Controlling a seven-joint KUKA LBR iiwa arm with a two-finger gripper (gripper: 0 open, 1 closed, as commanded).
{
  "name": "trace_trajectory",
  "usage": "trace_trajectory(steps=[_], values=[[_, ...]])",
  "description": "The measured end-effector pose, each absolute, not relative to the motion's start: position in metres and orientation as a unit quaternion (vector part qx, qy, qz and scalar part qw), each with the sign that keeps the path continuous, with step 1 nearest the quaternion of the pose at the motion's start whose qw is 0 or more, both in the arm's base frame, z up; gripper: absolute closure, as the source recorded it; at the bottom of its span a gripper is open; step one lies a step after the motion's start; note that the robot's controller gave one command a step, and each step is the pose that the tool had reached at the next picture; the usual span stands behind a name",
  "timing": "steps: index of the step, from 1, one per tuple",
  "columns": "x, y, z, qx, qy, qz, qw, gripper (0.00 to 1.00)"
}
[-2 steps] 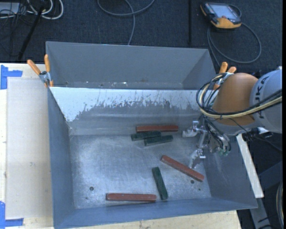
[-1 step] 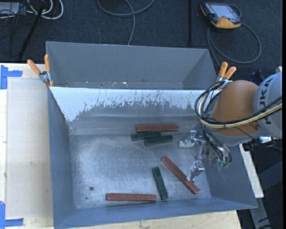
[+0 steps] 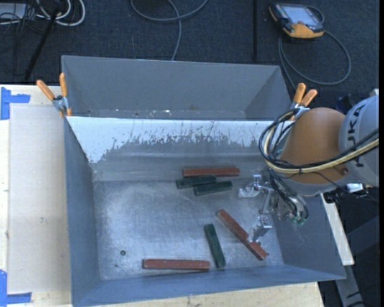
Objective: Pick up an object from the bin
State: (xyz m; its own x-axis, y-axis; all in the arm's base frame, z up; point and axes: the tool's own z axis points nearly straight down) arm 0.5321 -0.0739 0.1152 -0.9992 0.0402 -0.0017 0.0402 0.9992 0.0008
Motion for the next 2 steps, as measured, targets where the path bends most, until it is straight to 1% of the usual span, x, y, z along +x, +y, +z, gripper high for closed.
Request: trace_trajectory(steps=[1, 2], values=[[0.4977, -0.0538, 0.0794, 0.034, 0.999, 0.0, -0.001, 1.0], [0.4977, -0.0536, 0.0794, 0.034, 0.999, 0.0, -0.001, 1.0]])
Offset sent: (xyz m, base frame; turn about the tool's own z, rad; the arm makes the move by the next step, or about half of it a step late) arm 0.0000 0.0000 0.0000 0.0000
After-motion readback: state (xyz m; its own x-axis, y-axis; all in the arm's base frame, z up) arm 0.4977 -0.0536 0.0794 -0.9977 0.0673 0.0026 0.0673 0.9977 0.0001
